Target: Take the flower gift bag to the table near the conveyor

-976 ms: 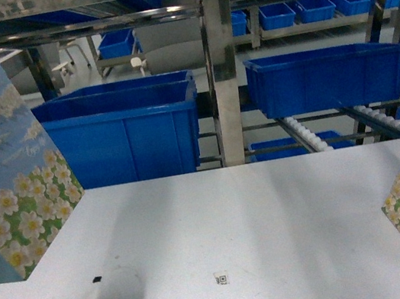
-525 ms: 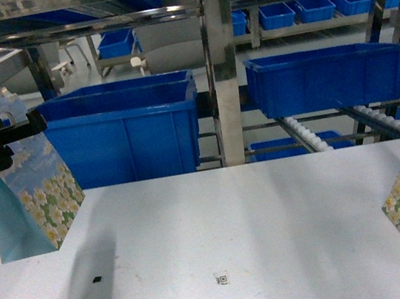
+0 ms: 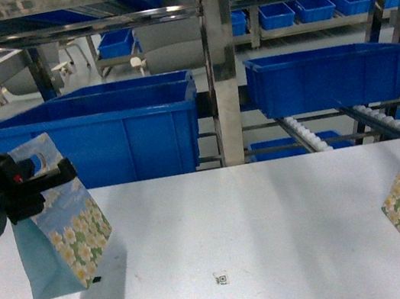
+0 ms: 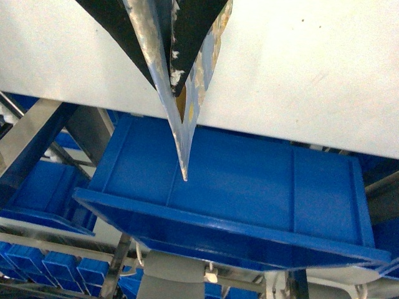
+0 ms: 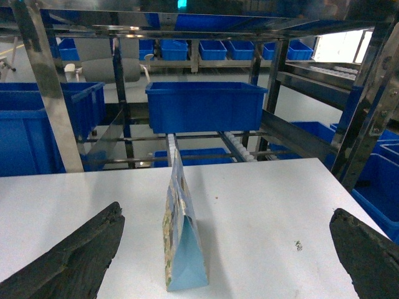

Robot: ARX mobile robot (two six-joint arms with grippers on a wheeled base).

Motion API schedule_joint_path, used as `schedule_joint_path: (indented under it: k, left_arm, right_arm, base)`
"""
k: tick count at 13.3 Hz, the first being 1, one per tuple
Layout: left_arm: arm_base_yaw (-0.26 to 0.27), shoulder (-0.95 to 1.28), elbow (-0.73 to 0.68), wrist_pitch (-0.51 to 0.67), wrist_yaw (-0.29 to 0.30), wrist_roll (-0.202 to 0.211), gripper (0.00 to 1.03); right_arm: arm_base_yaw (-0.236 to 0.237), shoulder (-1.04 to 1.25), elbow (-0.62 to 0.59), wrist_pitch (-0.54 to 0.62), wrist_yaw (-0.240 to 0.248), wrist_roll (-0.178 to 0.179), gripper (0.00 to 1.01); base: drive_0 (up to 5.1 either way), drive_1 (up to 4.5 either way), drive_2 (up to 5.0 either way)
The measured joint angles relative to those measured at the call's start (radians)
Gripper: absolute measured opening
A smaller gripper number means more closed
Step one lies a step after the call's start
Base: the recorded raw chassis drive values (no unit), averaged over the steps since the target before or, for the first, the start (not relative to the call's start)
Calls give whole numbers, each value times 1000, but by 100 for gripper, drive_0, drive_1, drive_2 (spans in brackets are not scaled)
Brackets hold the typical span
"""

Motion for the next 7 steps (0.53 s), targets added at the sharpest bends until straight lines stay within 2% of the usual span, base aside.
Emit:
schedule_joint_path:
  k: [2,5,7]
  left_arm:
    - [-11,29,-33,52,-4,-34,2]
    - [-75,54,-84,85,-22,-68,2]
    - [-74,89,-116,101,-58,-87,2]
  right_arm:
    - [0,0,0,0,0,0,98]
    - [0,0,0,0,0,0,98]
    - [0,0,0,0,0,0,98]
  base:
    - [0,0,0]
    - [0,0,0]
    - [0,0,0]
